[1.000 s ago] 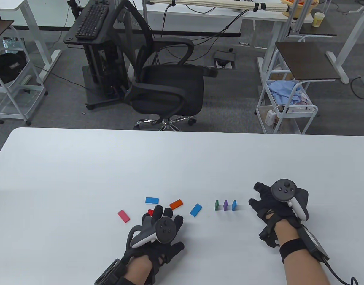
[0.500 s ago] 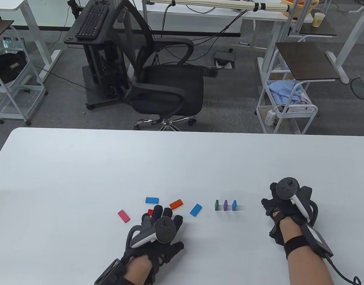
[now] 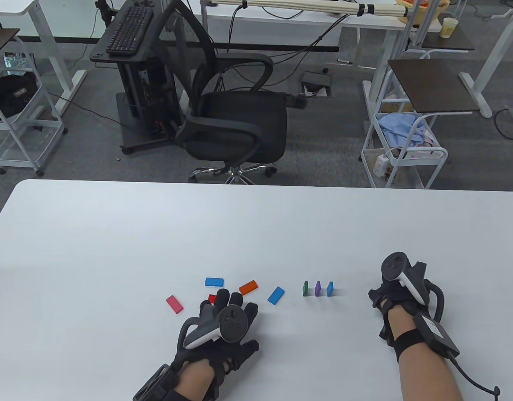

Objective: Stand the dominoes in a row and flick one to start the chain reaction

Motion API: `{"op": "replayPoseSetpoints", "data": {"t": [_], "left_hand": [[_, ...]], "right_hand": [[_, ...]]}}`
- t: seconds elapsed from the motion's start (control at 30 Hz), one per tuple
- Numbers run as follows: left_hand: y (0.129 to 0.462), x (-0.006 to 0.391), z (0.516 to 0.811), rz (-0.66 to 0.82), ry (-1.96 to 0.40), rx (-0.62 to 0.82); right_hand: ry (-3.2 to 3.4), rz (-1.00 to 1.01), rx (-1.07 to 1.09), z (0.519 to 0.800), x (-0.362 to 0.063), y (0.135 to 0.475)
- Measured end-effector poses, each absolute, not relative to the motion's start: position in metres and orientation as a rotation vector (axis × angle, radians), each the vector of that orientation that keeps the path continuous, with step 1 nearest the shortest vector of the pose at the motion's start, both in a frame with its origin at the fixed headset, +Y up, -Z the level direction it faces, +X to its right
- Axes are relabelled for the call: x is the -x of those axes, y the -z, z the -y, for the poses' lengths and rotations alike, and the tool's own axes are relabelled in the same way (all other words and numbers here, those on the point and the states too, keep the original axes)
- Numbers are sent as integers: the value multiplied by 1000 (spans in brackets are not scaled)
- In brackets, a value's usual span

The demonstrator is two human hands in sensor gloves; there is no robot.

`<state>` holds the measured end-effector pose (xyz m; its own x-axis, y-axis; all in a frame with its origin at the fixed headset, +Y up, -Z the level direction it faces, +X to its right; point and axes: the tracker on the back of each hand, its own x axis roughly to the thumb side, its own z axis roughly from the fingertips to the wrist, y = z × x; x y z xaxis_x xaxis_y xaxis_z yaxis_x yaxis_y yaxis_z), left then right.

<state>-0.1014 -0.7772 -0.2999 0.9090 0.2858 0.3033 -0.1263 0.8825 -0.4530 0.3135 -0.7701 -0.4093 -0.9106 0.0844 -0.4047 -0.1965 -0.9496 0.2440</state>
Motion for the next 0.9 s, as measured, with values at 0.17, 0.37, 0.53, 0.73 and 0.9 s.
{"op": "replayPoseSetpoints", "data": {"t": [0.17,0.37,0.53,0.73,0.9], "left_hand": [[300,102,778,369,-219,445],[300,103,777,361,-223,444],[301,103,777,360,-224,447],[301,104,777,354,-227,447],[301,105,777,348,-232,444]], "right_hand": [[-2944,-484,663,767,-311,416],[-2975,-499,692,766,-305,419],[-3047,-473,616,767,-298,420],[-3078,-429,530,769,-297,418],[-3080,-388,488,770,-298,415]]}}
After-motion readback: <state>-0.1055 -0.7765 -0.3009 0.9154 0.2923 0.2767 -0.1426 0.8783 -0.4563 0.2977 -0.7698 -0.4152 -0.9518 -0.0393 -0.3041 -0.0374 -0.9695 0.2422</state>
